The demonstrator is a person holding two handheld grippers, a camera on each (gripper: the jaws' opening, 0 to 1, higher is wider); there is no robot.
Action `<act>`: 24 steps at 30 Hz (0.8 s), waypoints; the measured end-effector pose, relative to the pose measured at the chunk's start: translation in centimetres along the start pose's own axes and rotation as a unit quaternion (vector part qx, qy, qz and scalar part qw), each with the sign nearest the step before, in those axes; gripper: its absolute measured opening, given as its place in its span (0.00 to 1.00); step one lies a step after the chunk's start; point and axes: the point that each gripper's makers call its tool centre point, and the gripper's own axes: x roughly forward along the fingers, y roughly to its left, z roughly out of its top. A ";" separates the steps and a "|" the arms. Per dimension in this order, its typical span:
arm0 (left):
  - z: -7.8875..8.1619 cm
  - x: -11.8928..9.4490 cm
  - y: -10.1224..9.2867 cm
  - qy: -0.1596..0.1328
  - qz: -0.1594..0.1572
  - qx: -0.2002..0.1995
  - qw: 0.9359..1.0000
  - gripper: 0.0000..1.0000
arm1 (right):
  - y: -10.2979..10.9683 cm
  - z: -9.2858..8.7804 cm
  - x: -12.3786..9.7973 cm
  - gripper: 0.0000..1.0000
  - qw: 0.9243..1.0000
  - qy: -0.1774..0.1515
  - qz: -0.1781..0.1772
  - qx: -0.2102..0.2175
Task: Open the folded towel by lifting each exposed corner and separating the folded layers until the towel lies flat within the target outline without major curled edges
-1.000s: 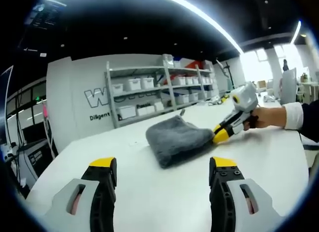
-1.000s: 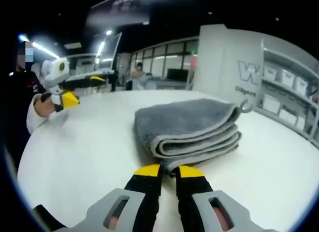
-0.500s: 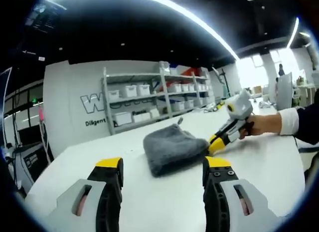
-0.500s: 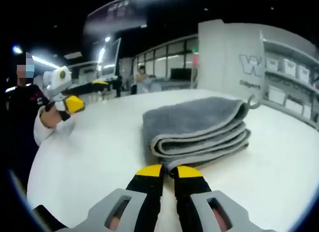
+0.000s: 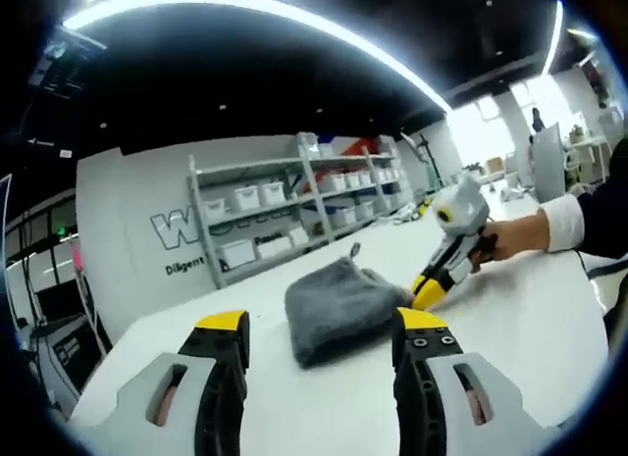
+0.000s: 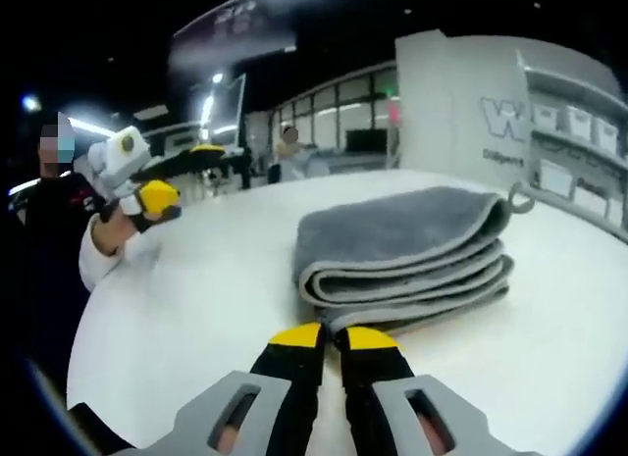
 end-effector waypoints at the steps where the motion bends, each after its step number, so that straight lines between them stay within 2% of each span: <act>1: 0.0 0.0 -0.1 -0.001 -0.002 0.003 1.000 0.51 | 0.2 -0.1 0.0 0.01 1.000 0.002 0.001 -0.002; 4: -0.1 0.1 -0.5 -0.002 -0.012 0.007 1.000 0.47 | 0.7 -0.1 0.0 0.01 1.000 0.004 0.013 0.003; 8: 0.3 0.1 -1.0 -0.010 -0.017 0.033 0.999 0.44 | 1.4 -0.2 0.0 0.00 1.000 0.006 0.024 0.011; 14: -0.1 0.2 -1.0 0.003 -0.015 0.043 0.999 0.44 | 1.7 -0.4 -0.1 0.00 0.999 0.009 0.031 0.019; 18: 0.2 0.2 -1.4 -0.005 -0.020 0.043 0.999 0.43 | 2.3 -0.4 -0.1 0.00 0.999 0.009 0.046 0.026; 21: -0.3 0.4 -1.5 0.007 -0.019 0.037 0.999 0.42 | 2.7 -0.4 -0.1 0.00 0.998 0.010 0.051 0.023; 24: -0.2 0.3 -1.9 0.005 -0.024 0.036 0.999 0.42 | 2.9 -0.4 -0.2 0.00 0.998 0.010 0.054 0.022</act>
